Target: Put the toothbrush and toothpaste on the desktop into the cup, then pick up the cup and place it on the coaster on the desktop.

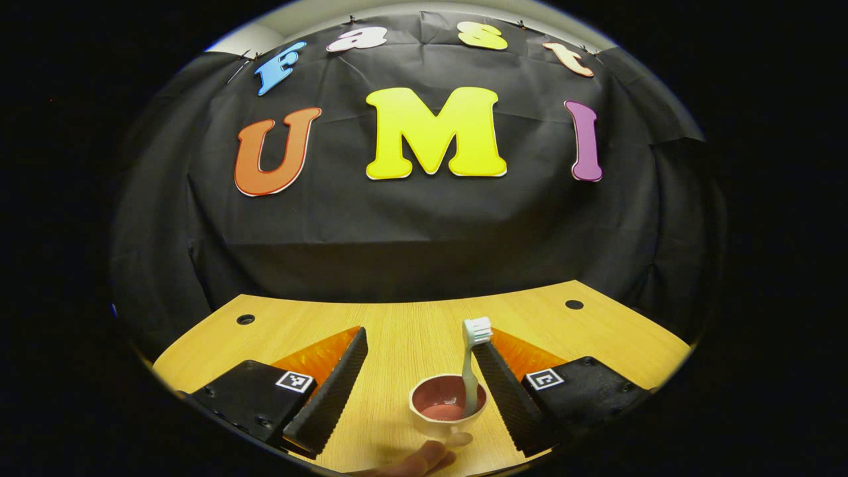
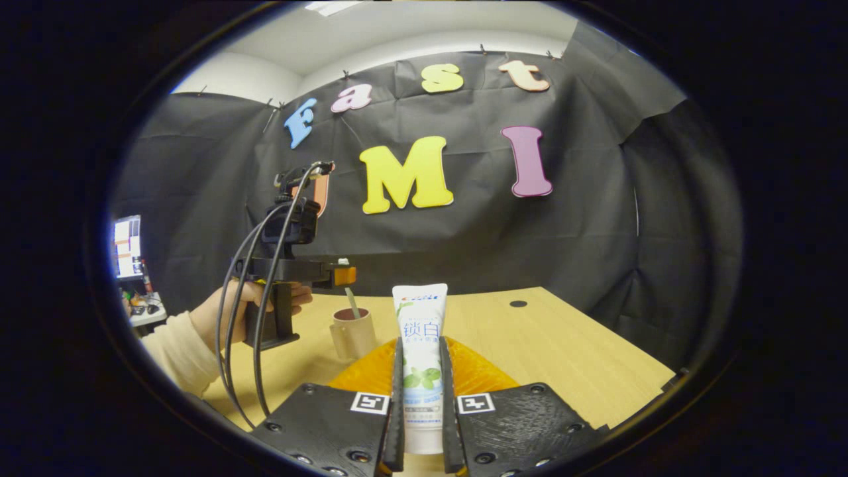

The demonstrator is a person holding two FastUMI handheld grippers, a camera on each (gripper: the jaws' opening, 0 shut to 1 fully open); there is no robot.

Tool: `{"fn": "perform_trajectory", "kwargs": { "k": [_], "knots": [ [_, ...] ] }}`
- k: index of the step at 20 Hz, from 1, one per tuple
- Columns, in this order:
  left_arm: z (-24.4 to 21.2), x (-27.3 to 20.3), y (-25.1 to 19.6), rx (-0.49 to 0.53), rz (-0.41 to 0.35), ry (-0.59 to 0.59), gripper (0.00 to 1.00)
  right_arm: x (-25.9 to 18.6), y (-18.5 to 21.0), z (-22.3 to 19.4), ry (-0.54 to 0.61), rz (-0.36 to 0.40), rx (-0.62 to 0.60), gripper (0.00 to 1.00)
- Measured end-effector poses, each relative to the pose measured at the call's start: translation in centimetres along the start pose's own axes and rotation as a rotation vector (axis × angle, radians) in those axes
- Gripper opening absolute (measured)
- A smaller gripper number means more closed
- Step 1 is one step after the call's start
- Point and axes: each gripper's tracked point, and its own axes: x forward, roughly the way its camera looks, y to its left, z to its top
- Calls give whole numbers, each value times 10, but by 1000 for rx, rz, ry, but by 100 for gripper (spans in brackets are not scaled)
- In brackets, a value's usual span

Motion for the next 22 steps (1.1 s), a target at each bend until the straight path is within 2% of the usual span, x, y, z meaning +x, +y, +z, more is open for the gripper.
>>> {"fn": "perform_trajectory", "kwargs": {
  "k": [5, 7, 10, 12, 15, 17, 19, 22],
  "knots": [
    [-15, 8, -19, -68, -60, 28, 100, 7, -6, -2, 6, -14, 10, 23],
    [-18, 8, -19, -54, -44, 43, 100, 8, -11, -1, 13, -22, 23, 23],
    [-15, 6, -29, -56, -61, 22, 100, 11, -14, -2, 12, -22, 26, 23],
    [-13, 2, -24, -37, -34, 8, 100, 12, -11, 2, 9, -13, 32, 21],
    [-8, -18, -20, -47, -36, -29, 100, 17, -9, 9, -11, 5, 41, 23],
    [-2, -34, -14, -52, -31, -65, 100, 25, 1, 17, -10, 43, 57, 22],
    [1, -52, -5, -29, -6, -93, 100, 38, 11, 23, 7, 82, 76, 22],
    [-5, -74, 9, -31, 27, -117, 100, 69, 21, 34, 38, 98, 98, 23]
  ]
}}
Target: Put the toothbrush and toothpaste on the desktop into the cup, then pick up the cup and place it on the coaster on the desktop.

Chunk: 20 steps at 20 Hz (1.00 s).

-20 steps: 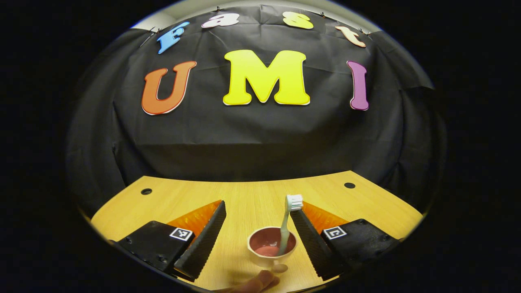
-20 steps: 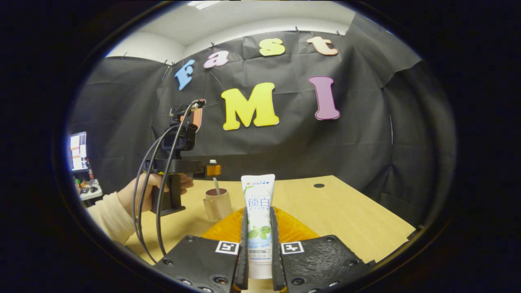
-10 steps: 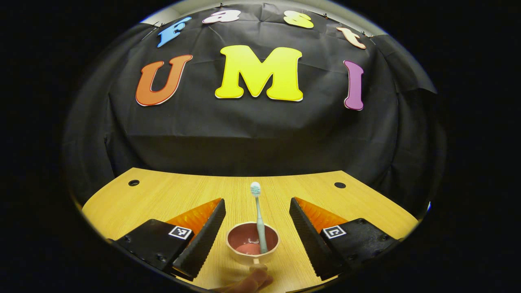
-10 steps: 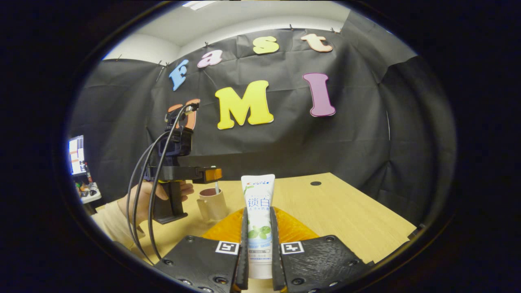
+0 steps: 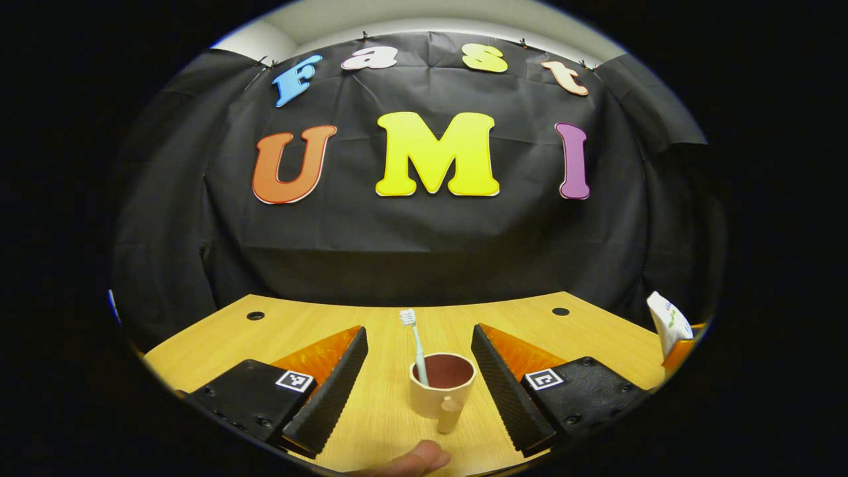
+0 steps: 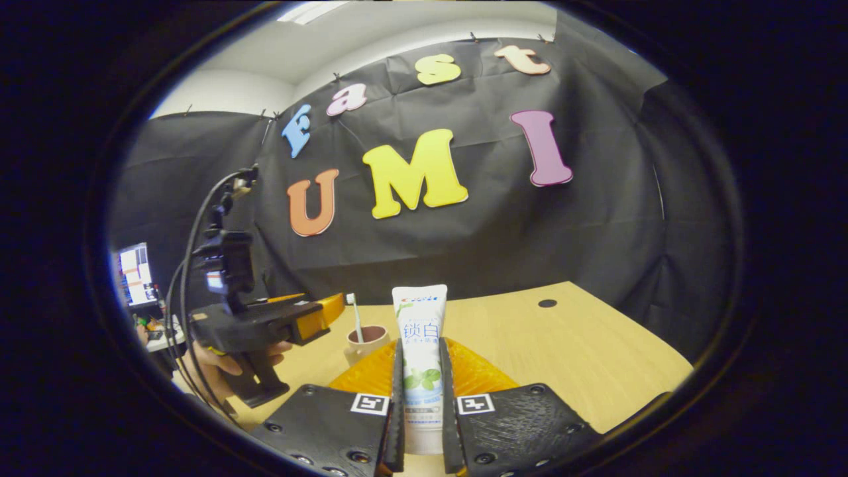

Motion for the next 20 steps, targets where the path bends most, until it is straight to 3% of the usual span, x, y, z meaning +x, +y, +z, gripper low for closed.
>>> {"fn": "perform_trajectory", "kwargs": {
  "k": [4, 9, 13, 18, 20],
  "knots": [
    [-16, -35, 17, -14, 22, 1, 100, 43, 26, 25, 21, 59, 10, 23],
    [-46, -70, 35, -29, 32, 20, 100, 102, 61, 53, -58, 99, -9, 24],
    [-62, -93, 52, -50, 42, 27, 100, 141, 93, 43, -52, 114, -38, 24],
    [-47, -106, 70, -60, 83, -50, 99, 178, 112, 20, 10, 87, -36, 24],
    [-43, -109, 60, -48, 46, -70, 98, 192, 112, 13, 22, 72, -47, 24]
  ]
}}
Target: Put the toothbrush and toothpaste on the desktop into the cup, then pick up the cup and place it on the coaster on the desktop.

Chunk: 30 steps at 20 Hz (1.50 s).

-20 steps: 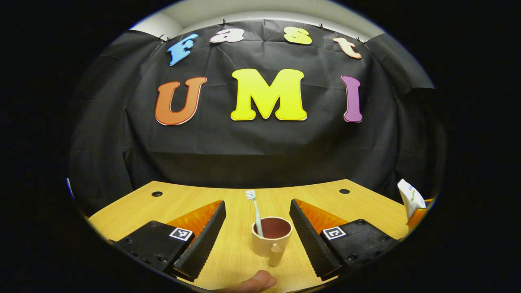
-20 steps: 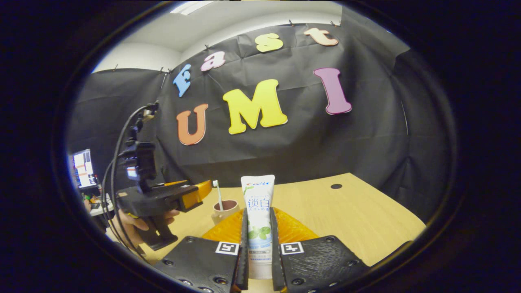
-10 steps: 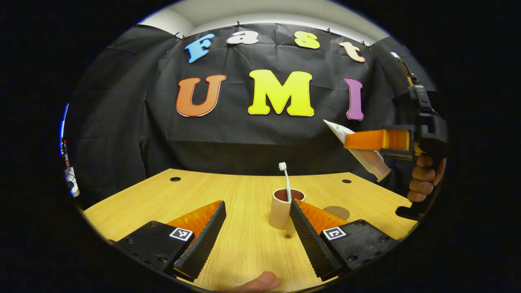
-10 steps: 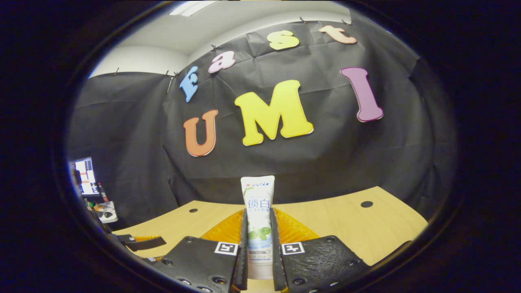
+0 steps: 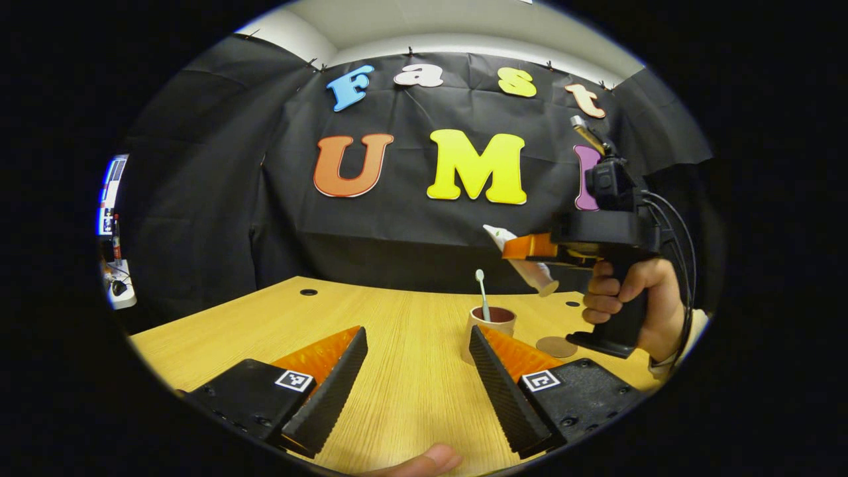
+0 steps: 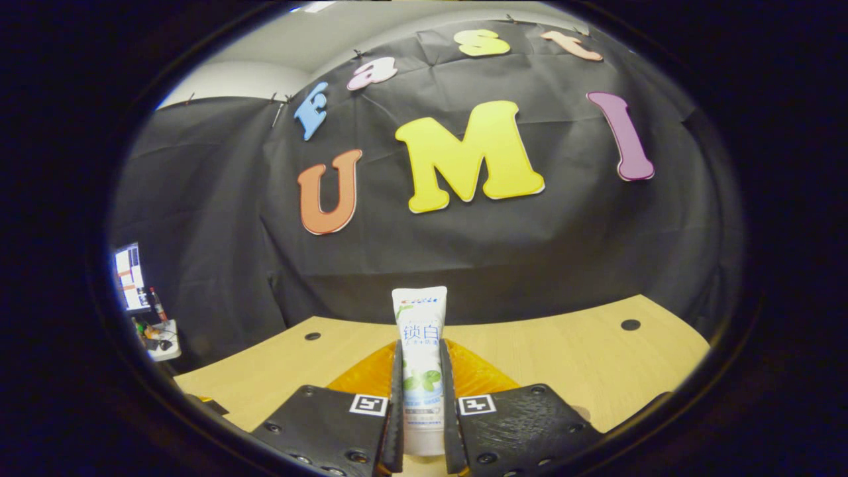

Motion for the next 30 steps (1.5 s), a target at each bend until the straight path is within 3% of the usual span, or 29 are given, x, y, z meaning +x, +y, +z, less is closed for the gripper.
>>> {"fn": "perform_trajectory", "kwargs": {
  "k": [5, 10, 19, 22, 26, 30],
  "knots": [
    [1, -6, -9, 15, -39, -14, 98, 14, 1, -7, 11, -15, -4, 22],
    [-5, -5, -9, -7, -48, 6, 98, 19, -2, -3, -13, -22, -4, 28],
    [-20, -3, -10, -35, -68, 53, 98, 19, -3, -20, 41, -14, 3, 26],
    [-23, 0, -8, -29, -57, 65, 98, 12, -11, -13, 32, -24, -1, 44],
    [-28, 7, -6, -32, -42, 86, 98, -10, -22, -6, 7, -51, -71, 91],
    [-32, 16, -10, -22, -35, 118, 98, -45, -37, 5, -43, -72, -131, 96]
  ]
}}
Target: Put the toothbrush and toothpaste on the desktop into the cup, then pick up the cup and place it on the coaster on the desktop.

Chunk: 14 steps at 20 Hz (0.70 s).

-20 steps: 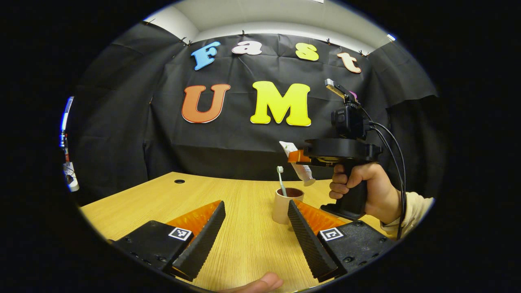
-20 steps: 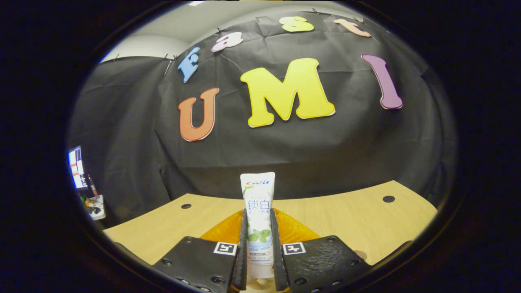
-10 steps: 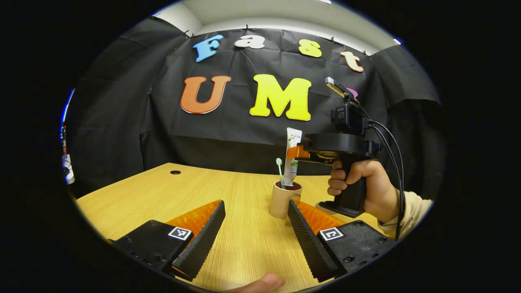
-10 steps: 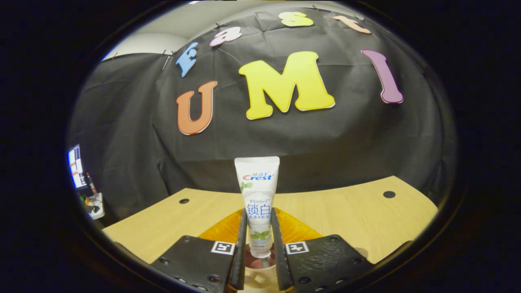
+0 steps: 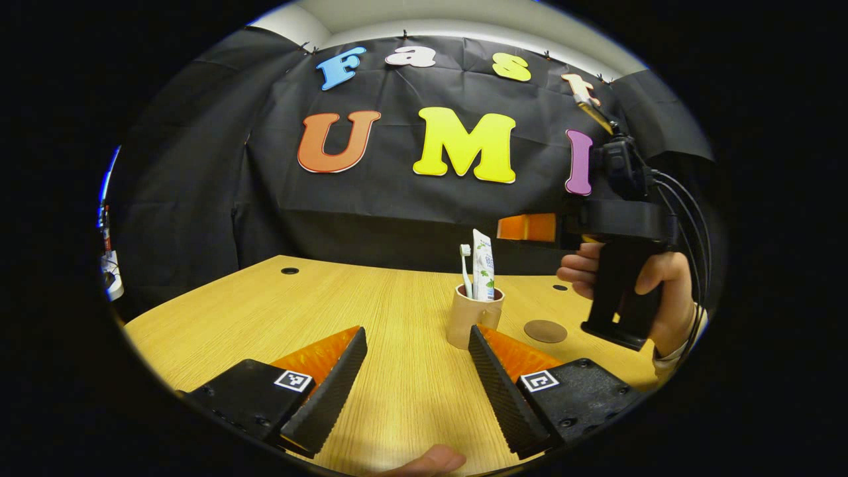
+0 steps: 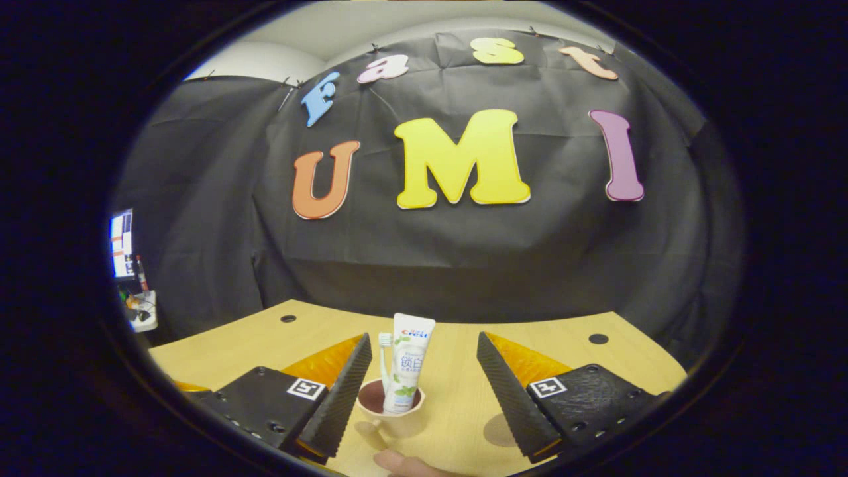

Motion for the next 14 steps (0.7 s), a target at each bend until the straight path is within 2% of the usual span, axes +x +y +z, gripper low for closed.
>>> {"fn": "perform_trajectory", "kwargs": {
  "k": [6, 7, 11, 14],
  "knots": [
    [8, 29, -28, -19, -44, 70, 98, -77, -19, 6, -86, 26, -66, 95],
    [9, 36, -32, -16, -45, 88, 98, -91, -25, 8, -107, 20, -73, 93],
    [1, 69, -64, -23, -116, 246, 98, -138, -47, 9, -161, -1, -51, 95],
    [-3, 88, -70, 20, -100, 367, 98, -161, -57, 9, -192, 1, -42, 94]
  ]
}}
